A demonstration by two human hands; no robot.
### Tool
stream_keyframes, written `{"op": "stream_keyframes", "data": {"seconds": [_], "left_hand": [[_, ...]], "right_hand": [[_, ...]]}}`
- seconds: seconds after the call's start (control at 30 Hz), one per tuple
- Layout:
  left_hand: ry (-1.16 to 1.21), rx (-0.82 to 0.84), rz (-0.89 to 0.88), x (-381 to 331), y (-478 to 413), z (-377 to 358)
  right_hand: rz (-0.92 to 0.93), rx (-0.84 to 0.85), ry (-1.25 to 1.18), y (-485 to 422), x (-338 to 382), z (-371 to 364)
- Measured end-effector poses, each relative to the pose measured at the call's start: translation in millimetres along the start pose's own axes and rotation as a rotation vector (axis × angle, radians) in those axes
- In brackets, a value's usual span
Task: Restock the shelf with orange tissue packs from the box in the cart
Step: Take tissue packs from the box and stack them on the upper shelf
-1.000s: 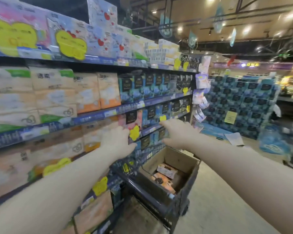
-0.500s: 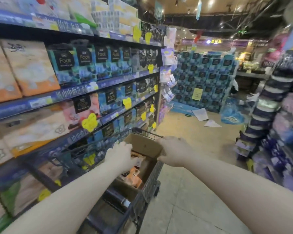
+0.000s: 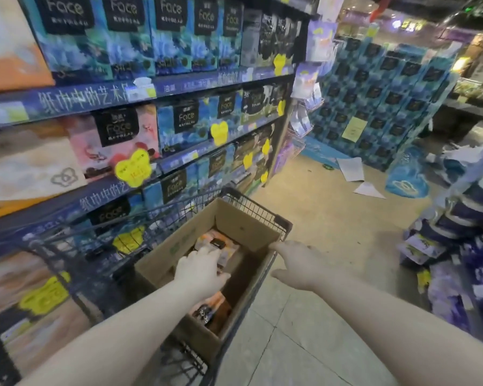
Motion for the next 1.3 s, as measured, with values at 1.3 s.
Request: {"op": "stream_keyframes", "data": {"seconds": [1.3], "left_hand": [[0.511, 0.380, 0.844, 17, -230, -196]], "right_hand": [[0.437, 0.585, 0.038, -372, -94, -166]]}}
Point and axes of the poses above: each hand's wrist, its own y-axis away from the middle knuckle, its own z-axis out of the back of the hand, x = y × z, the point moved 5 cm from there along -y, towards the middle knuckle, and after that the axes turned 10 degrees about z, right-handed, at the moved point
